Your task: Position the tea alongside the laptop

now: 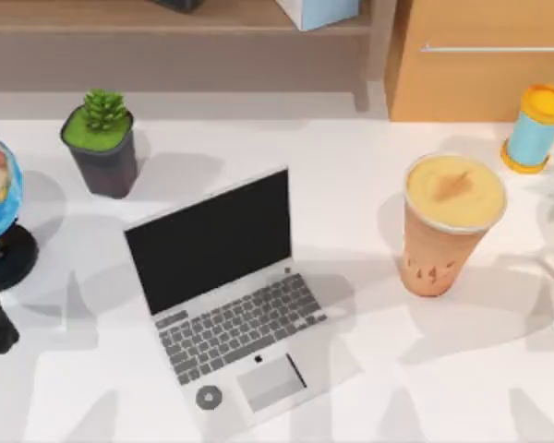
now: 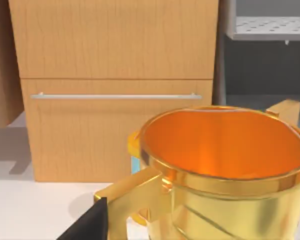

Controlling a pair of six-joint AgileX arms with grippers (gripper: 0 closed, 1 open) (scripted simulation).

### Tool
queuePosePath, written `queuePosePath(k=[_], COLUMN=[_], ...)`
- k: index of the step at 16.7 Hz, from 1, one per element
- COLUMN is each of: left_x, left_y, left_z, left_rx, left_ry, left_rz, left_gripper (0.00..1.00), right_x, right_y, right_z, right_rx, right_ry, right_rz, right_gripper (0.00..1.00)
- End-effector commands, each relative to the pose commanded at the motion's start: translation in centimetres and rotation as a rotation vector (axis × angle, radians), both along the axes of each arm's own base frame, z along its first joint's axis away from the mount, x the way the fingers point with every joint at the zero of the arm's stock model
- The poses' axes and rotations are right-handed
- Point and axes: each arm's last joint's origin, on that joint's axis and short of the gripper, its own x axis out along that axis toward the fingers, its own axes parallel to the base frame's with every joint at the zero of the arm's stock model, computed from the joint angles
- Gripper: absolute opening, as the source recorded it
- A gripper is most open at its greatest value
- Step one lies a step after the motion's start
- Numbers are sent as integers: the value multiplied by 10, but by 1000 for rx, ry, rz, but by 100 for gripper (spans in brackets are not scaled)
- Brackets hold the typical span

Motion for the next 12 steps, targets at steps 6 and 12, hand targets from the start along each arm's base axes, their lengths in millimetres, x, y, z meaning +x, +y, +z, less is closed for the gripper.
queuePosePath(k=[6,12], left_x=[0,0], left_y=[0,0], left_z=[0,0], left_rx=[0,0], left_ry=[0,0], left_rz=[0,0], left_gripper=[100,100], right_x=[5,27], right_y=[8,47], right_z=[8,31], right_rx=[17,90], right_ry=[-20,-74], right_rz=[35,135], right_gripper=[100,100])
